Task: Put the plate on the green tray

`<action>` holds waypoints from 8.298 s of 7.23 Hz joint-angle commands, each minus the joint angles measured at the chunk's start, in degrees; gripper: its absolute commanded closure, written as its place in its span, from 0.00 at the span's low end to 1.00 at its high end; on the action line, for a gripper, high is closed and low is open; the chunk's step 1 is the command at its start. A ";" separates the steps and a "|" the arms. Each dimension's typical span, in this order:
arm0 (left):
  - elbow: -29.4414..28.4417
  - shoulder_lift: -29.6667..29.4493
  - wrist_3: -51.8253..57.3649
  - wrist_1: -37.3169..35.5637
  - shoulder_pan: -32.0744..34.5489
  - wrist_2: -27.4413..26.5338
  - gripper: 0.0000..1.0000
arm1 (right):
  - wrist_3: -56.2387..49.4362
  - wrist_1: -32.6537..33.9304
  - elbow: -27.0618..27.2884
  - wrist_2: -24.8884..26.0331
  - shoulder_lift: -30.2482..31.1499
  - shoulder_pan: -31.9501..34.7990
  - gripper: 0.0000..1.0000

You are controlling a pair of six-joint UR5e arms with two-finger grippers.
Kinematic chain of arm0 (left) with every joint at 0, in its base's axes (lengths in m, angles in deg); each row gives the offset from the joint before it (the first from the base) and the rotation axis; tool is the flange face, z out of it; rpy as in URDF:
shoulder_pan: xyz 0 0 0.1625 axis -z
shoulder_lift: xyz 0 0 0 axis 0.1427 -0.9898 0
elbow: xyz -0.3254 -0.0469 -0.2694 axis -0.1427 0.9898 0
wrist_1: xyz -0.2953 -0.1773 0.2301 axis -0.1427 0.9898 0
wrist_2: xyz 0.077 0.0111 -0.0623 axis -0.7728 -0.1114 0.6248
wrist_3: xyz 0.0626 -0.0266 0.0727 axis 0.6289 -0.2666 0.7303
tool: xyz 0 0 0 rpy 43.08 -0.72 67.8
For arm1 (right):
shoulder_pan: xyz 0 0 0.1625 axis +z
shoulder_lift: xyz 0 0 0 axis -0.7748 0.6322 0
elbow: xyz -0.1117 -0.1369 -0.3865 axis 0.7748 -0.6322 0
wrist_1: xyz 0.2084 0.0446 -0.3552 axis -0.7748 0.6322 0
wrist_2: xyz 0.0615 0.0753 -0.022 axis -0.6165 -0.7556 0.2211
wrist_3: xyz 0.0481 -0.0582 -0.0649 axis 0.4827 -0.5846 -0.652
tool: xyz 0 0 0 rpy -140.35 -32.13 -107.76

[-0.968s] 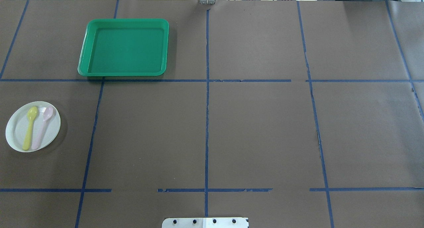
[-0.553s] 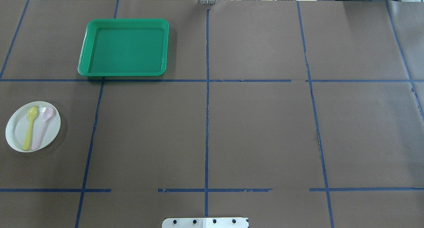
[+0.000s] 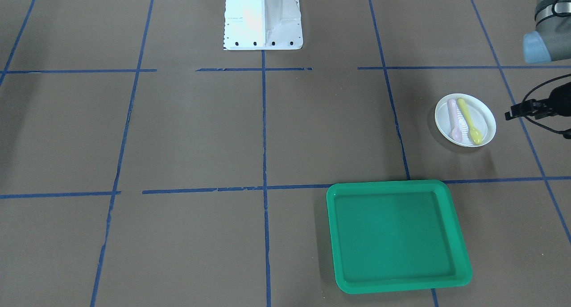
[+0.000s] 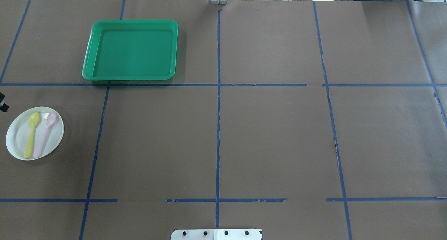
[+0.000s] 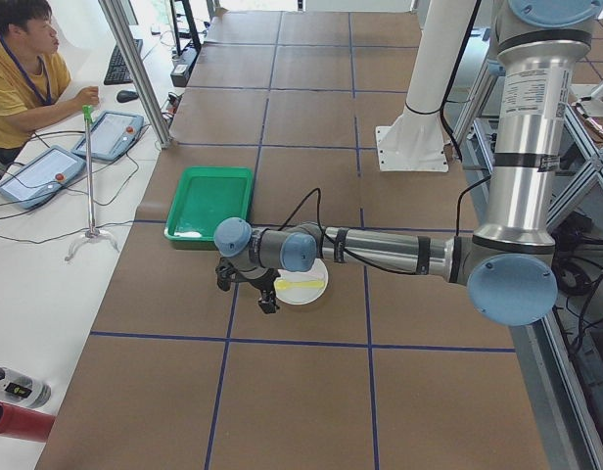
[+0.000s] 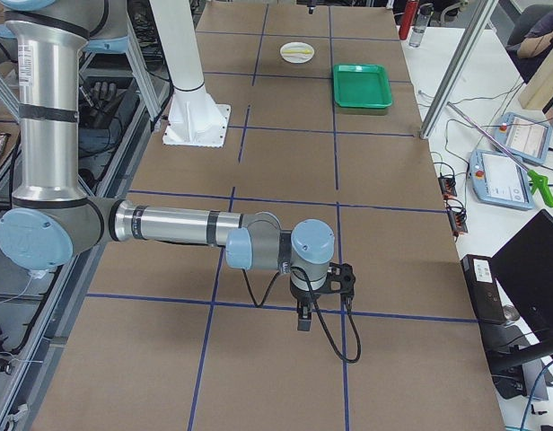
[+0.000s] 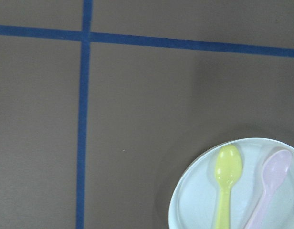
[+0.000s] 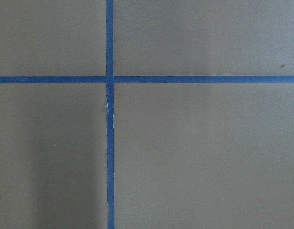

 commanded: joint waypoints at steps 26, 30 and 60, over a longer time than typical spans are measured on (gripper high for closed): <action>-8.23 0.74 -19.86 23.02 0.72 3.44 1.00 | 0.00 0.00 0.00 0.00 0.00 0.00 0.00; -10.77 -7.87 -36.35 28.26 2.66 3.88 1.00 | 0.00 0.00 0.00 0.00 0.00 0.00 0.00; -1.27 -1.11 -1.61 2.54 10.64 1.15 0.03 | -0.09 0.00 -0.09 0.00 0.00 0.00 0.00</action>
